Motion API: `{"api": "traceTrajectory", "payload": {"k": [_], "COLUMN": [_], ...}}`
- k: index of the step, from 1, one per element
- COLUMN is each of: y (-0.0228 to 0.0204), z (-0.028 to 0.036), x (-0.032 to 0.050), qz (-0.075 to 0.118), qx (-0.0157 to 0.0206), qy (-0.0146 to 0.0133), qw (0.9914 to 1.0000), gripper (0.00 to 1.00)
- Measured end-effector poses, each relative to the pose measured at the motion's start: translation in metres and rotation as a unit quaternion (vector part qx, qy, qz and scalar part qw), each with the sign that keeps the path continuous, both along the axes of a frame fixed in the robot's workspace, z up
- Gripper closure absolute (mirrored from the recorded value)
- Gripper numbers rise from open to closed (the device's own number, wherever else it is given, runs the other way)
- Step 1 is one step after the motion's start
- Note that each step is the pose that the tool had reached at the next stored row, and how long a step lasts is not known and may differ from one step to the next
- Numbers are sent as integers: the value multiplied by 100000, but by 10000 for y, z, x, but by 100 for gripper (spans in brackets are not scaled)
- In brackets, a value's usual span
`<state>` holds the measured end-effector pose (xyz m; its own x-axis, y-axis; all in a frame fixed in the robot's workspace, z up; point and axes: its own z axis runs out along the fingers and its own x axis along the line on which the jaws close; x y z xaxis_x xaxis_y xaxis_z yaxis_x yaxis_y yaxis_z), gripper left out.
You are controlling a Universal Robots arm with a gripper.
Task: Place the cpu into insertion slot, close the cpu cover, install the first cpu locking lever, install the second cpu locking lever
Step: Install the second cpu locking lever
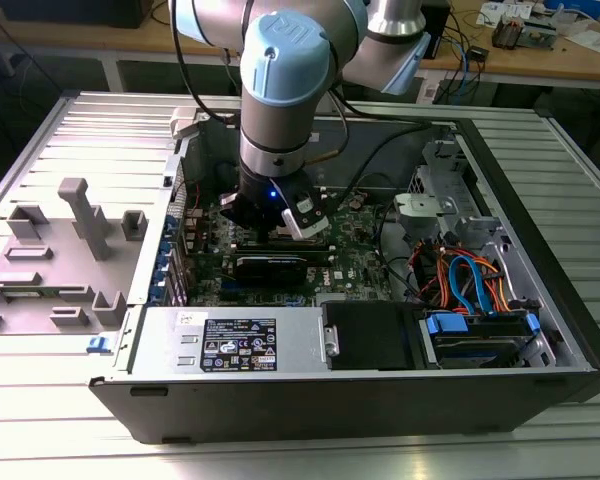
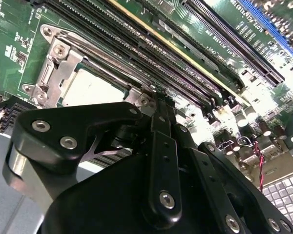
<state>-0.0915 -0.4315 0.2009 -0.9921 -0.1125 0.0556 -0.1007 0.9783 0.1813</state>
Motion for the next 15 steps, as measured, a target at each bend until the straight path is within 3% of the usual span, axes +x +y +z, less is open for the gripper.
{"api": "traceTrajectory", "payload": {"k": [3,5,7,9,12,13,15], "y": [-8,-12,-14,-14,-14,-14,-14], "z": [-2,-1,20,69,189,254,295], "x": [0,1,2,1,0,0,0], "qz": [106,191,232,242,250,250,252], "qx": [-37,-461,-572,-572,-575,-567,-575], "qy": [-19,-24,-34,-15,-14,-17,-11], "qw": [100000,99999,99998,99998,99998,99998,99998], "gripper": [89,89,89,89,89,89,89]}}
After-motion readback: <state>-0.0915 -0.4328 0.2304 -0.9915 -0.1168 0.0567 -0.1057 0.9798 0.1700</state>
